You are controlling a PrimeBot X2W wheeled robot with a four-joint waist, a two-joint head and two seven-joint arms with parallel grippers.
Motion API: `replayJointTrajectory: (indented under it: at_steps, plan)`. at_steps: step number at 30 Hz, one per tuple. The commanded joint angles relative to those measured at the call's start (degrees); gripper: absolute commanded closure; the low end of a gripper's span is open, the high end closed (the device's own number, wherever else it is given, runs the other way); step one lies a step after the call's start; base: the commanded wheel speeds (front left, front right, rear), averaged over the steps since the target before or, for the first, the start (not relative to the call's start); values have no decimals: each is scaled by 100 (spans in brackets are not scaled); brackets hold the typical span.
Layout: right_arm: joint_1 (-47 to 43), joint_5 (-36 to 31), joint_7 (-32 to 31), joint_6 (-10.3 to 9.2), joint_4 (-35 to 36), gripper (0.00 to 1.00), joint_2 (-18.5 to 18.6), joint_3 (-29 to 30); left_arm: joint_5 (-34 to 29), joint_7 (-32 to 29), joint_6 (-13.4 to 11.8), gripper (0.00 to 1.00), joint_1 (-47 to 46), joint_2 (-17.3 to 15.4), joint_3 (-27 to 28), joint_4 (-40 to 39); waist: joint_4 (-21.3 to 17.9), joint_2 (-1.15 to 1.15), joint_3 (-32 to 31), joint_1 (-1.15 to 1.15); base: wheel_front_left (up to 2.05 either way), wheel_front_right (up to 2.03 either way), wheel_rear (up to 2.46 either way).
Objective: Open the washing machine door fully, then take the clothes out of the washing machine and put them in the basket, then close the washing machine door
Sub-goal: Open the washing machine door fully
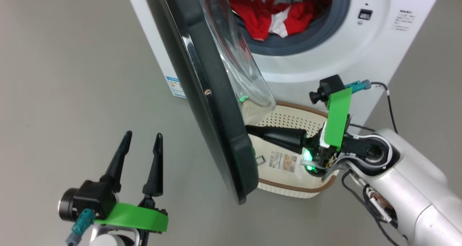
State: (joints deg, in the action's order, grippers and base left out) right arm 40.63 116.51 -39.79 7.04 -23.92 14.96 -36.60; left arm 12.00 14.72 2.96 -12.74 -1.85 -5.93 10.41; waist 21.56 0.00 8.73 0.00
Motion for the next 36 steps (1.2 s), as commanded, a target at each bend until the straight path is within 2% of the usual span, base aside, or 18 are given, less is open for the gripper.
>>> replayJointTrajectory:
  at_steps: [1,22,36]
  plan:
    - [-101,45,31,45,176,100,-147,-43,44,28,-57,0,14,-103,152,-104,161,0,-152,0,0,0,0]
    - [-434,-148,-45,45,-107,100,-562,-58,135,28,-48,0,196,-103,86,82,843,0,-511,0,0,0,0]
    - [-348,-383,-212,45,-365,100,-772,24,167,28,-80,0,245,-103,148,38,911,0,-443,0,0,0,0]
